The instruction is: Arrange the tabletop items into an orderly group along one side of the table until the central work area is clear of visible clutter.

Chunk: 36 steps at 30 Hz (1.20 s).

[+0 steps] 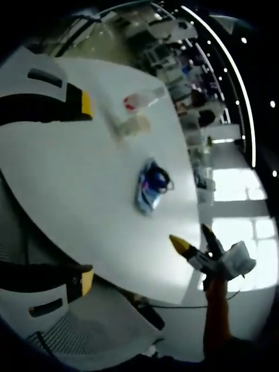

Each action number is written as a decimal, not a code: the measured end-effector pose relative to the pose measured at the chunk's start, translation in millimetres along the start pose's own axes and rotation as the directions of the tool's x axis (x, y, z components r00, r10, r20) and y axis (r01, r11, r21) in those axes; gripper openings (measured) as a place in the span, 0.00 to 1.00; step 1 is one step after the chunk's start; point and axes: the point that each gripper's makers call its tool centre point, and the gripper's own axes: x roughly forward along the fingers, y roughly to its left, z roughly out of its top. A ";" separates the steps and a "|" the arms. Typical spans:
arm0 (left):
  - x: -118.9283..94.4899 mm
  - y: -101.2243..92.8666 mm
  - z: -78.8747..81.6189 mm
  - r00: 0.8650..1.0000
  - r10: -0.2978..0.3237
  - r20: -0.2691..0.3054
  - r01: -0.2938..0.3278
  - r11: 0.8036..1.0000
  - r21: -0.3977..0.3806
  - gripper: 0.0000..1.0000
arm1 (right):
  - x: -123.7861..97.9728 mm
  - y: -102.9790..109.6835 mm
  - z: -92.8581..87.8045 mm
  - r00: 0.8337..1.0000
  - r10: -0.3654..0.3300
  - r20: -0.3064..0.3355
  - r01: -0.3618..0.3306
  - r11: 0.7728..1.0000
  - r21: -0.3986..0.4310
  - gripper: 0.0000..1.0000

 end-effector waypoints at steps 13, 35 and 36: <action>1.2 5.6 3.4 0.999 0.039 0.005 -0.039 0.999 0.021 1.00 | 21.3 -14.6 16.1 1.000 0.022 -0.001 -0.022 0.999 -0.036 1.00; 2.7 10.4 3.1 0.997 0.082 0.003 -0.082 0.996 0.037 1.00 | 72.7 -35.3 23.3 0.999 0.035 0.021 -0.034 0.999 -0.023 0.97; 2.5 10.8 3.6 0.997 0.083 0.007 -0.083 0.996 0.035 1.00 | 74.9 -35.6 24.2 0.999 0.037 0.023 -0.036 0.999 -0.022 0.97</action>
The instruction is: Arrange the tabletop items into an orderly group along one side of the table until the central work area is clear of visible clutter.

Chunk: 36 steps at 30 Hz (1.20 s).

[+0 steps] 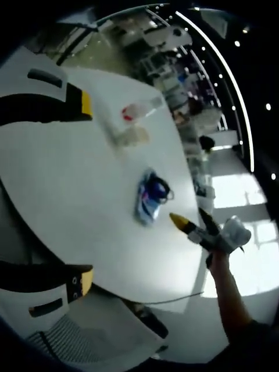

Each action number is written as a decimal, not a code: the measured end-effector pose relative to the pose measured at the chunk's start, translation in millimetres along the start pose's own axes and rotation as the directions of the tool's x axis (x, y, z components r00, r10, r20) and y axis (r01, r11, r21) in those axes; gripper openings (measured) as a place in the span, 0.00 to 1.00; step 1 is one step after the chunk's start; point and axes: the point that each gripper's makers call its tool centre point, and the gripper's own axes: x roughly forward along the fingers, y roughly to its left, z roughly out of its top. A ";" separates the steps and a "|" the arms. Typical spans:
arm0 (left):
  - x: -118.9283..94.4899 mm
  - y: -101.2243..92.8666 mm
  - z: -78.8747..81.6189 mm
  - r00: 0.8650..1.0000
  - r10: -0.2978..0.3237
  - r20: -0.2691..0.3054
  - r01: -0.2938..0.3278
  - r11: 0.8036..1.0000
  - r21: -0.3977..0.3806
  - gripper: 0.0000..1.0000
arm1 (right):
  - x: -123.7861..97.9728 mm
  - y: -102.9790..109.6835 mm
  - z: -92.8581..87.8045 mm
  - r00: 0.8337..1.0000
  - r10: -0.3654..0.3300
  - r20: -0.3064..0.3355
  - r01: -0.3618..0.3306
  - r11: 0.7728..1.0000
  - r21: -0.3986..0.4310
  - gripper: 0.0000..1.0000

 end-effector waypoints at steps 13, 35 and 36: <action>-0.6 3.3 -4.8 1.000 0.009 -0.014 -0.009 1.000 0.002 1.00 | 34.6 -3.3 -1.0 1.000 0.025 -0.018 -0.025 1.000 0.007 0.96; 1.3 2.6 -13.0 0.999 -0.004 -0.050 0.004 1.000 0.016 0.99 | 71.9 0.2 -8.5 0.996 0.062 -0.065 -0.062 0.998 0.000 0.92; 1.4 2.5 -13.6 0.999 -0.003 -0.052 0.004 1.000 0.017 0.99 | 73.9 -0.1 -9.7 0.996 0.063 -0.066 -0.063 0.998 0.002 0.91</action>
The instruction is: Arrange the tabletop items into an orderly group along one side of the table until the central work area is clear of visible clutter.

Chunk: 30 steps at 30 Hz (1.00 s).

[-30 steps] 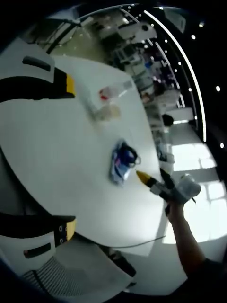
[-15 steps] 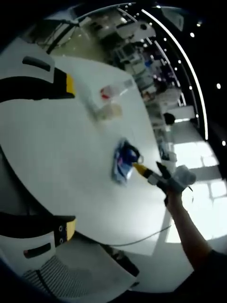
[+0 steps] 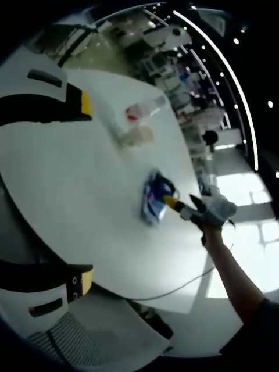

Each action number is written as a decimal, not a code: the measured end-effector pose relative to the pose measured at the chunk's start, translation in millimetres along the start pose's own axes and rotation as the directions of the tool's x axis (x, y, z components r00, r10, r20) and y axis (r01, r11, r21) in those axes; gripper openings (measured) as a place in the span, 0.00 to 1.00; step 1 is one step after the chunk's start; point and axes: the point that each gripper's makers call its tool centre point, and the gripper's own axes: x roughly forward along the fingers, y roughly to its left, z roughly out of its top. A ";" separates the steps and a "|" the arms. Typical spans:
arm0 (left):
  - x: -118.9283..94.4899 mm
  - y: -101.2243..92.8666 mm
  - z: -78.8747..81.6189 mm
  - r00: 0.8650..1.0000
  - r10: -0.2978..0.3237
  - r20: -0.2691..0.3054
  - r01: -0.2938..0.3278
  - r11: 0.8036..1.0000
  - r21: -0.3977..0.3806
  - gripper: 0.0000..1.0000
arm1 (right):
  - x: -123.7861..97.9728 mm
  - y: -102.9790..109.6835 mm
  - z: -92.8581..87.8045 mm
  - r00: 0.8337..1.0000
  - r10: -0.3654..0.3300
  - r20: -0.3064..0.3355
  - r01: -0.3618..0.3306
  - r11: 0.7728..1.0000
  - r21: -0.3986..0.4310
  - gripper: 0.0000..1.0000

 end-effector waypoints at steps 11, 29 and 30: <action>-0.1 1.5 -0.6 1.000 0.014 -0.002 -0.014 1.000 -0.007 0.99 | 13.3 -0.3 -6.9 1.000 0.008 0.006 -0.008 1.000 0.015 0.88; 0.2 4.2 -4.6 0.999 0.029 -0.029 -0.029 1.000 -0.007 0.96 | 37.2 5.3 -12.8 0.999 0.044 0.029 -0.045 0.998 0.032 0.77; 0.0 4.5 -4.6 0.999 0.031 -0.029 -0.031 0.999 -0.006 0.95 | 38.0 5.1 -13.7 0.999 0.045 0.030 -0.046 0.998 0.033 0.76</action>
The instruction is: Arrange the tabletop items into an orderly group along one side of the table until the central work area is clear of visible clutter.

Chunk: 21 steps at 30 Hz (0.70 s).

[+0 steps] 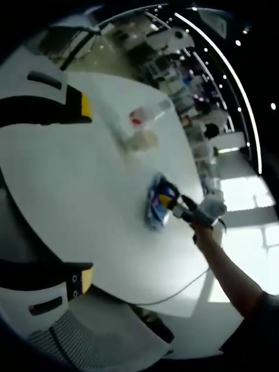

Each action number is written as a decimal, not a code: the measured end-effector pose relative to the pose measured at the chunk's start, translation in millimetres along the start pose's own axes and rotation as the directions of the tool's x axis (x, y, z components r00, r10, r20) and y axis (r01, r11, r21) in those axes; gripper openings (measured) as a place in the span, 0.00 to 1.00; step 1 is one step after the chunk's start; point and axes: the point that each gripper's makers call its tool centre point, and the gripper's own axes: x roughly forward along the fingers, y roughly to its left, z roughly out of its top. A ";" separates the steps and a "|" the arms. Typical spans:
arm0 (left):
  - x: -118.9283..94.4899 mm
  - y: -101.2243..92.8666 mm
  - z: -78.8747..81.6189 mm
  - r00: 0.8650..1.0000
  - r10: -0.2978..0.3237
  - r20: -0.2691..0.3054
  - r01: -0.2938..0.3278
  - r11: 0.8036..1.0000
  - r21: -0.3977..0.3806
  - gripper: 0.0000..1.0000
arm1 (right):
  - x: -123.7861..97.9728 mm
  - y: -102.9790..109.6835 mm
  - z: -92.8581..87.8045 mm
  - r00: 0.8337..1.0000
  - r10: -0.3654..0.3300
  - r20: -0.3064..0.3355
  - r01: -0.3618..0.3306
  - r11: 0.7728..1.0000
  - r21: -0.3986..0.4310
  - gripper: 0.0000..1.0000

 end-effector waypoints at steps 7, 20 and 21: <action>-0.9 2.3 0.1 1.000 0.009 0.000 -0.009 1.000 -0.008 0.93 | 5.3 -1.2 -5.1 1.000 0.016 0.007 -0.016 1.000 0.007 0.63; -0.8 4.9 -4.9 1.000 0.020 -0.023 -0.020 1.000 -0.003 0.90 | 29.1 7.6 -1.1 0.999 0.049 0.015 -0.049 0.999 0.000 0.48; -0.8 4.9 -5.3 0.999 0.020 -0.025 -0.020 1.000 -0.004 0.89 | 31.7 8.9 -2.5 0.999 0.050 0.007 -0.049 0.999 -0.013 0.47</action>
